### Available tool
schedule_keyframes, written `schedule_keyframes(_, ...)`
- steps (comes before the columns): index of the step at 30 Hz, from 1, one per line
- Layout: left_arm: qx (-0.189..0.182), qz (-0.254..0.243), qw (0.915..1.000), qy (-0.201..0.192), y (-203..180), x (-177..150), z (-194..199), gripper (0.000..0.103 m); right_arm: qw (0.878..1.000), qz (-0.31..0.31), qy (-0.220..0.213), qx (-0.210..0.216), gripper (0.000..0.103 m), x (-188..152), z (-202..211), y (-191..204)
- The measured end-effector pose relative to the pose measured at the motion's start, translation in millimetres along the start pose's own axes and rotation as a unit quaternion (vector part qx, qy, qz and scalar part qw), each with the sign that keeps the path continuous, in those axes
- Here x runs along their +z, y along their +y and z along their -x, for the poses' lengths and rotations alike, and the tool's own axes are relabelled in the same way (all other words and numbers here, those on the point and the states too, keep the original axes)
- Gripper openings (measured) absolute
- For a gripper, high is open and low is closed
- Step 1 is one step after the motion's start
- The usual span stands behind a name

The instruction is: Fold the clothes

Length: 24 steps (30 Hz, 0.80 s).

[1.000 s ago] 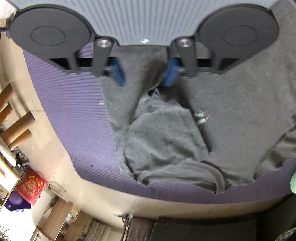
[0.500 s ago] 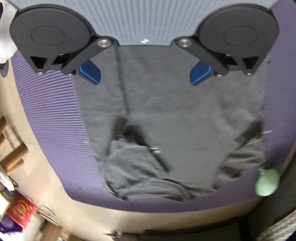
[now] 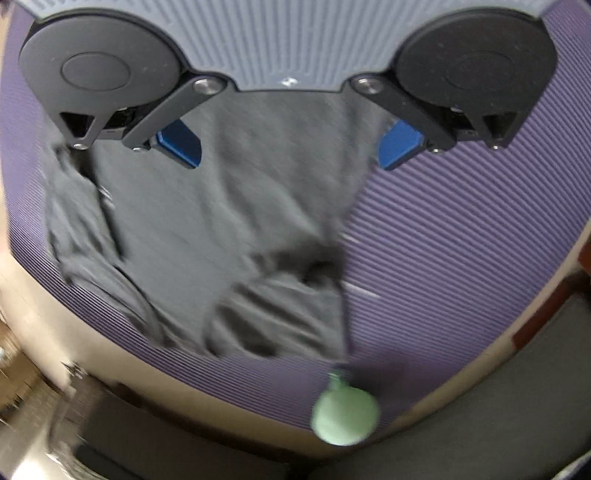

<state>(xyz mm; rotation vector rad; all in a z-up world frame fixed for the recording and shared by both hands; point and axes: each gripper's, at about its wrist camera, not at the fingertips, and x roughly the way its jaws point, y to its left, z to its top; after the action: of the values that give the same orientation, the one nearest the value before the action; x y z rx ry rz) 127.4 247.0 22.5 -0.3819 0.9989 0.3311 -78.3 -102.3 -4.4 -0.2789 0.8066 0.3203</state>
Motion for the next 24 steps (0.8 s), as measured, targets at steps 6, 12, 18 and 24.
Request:
schedule_keyframes(6, -0.030, 0.041, 0.9987, 0.010, 14.4, 14.7, -19.4, 0.102, 0.980, 0.187, 0.012, 0.070, 0.079, 28.9, 12.5, 17.2)
schedule_keyframes(12, -0.012, 0.006, 0.9999, -0.006, 7.2, 18.5, -20.0, 0.102, 0.982, 0.170, 0.059, 0.064, 0.080, 37.1, 24.5, -14.1)
schedule_keyframes(18, -0.024, 0.056, 0.9980, -0.018, 32.1, 32.4, -6.6, 0.102, 0.996, 0.036, 0.076, 0.023, 0.080, 45.8, 0.6, -38.5)
schedule_keyframes(24, -0.035, 0.121, 0.9921, 0.001, 58.7, 34.7, -16.3, 0.102, 0.997, -0.028, 0.036, 0.055, 0.079, 75.3, -33.3, -13.4)
